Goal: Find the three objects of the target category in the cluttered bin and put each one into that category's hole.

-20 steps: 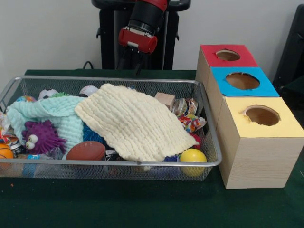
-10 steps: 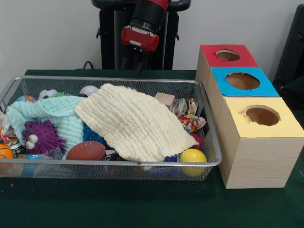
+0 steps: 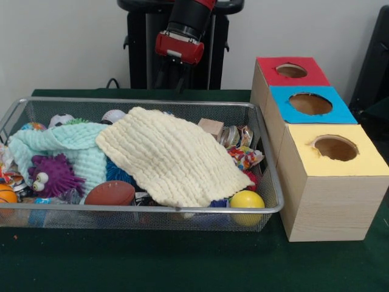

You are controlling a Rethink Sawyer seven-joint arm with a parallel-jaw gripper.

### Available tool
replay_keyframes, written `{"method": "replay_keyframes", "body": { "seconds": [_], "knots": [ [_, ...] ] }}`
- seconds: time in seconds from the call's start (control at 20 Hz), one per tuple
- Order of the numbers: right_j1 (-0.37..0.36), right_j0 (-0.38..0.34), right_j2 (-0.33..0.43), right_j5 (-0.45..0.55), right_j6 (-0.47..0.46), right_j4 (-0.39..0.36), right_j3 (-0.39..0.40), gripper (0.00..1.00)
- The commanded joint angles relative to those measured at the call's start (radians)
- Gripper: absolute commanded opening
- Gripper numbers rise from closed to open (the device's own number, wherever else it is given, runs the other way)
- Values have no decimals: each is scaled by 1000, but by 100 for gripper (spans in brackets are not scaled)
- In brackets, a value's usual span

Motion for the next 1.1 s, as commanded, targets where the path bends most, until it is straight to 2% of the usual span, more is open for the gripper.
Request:
{"method": "replay_keyframes", "body": {
  "seconds": [0.05,0.7,0.9,1.1],
  "knots": [
    [54,1,35,-73,29,-6,-63,100],
    [92,38,22,-81,24,11,-71,100],
    [73,32,50,-28,30,-8,-106,100],
    [12,38,43,54,7,-51,-129,100]
  ]
}}
